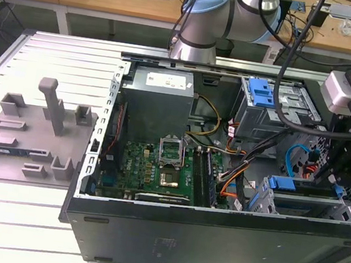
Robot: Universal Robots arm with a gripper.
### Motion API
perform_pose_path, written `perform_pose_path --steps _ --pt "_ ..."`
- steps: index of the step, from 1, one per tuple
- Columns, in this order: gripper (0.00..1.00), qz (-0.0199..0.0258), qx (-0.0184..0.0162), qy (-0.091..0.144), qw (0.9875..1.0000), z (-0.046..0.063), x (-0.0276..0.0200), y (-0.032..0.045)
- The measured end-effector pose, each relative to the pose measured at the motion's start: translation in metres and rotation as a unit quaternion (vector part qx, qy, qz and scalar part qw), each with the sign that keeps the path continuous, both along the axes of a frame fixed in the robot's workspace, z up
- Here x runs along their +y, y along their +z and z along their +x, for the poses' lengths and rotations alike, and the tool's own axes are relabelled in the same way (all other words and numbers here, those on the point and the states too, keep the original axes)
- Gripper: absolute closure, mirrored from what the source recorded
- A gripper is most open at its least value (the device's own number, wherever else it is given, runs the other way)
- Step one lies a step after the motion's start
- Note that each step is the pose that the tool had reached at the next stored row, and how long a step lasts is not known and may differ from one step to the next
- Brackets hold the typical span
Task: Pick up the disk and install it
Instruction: 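Insert the first disk wire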
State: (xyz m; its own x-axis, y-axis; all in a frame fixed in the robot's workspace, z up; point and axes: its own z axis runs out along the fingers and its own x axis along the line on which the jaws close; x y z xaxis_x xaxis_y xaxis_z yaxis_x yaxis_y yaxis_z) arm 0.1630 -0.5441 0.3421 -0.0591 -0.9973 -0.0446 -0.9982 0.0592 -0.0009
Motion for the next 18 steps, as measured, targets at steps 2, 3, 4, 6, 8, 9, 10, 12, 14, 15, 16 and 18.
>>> perform_pose_path --steps 2,3,4,6,8,9,10,12,14,15,16,18 --pt "0.83 0.0001 0.0 0.0 1.0 0.0 0.0 -0.0021" --pt "0.83 -0.0001 0.0 0.0 1.0 0.0 0.0 -0.0024" --pt "0.83 -0.0001 0.0 0.0 1.0 0.0 0.0 -0.0031" --pt "0.83 0.0001 0.0 0.0 1.0 0.0 0.0 -0.004" --pt "0.83 -0.0001 0.0 0.0 1.0 0.0 0.0 -0.0042" --pt "0.83 0.0 0.0 0.0 1.0 0.0 0.0 -0.0042" --pt "0.82 0.0001 0.0001 0.0 1.0 0.0 0.0 -0.0044" --pt "0.69 0.0 0.0 0.0 1.0 0.0 0.0 -0.0027" --pt "0.69 0.0 0.0 0.0 1.0 0.0 0.0 0.0031" --pt "0.69 0.0 0.0 0.0 1.0 0.0 0.0001 0.0056" --pt "0.69 0.0001 0.0 0.0 1.0 0.0 0.0003 0.0115" --pt "0.69 0.0 0.0 0.0 1.0 0.0 0.002 0.0251"
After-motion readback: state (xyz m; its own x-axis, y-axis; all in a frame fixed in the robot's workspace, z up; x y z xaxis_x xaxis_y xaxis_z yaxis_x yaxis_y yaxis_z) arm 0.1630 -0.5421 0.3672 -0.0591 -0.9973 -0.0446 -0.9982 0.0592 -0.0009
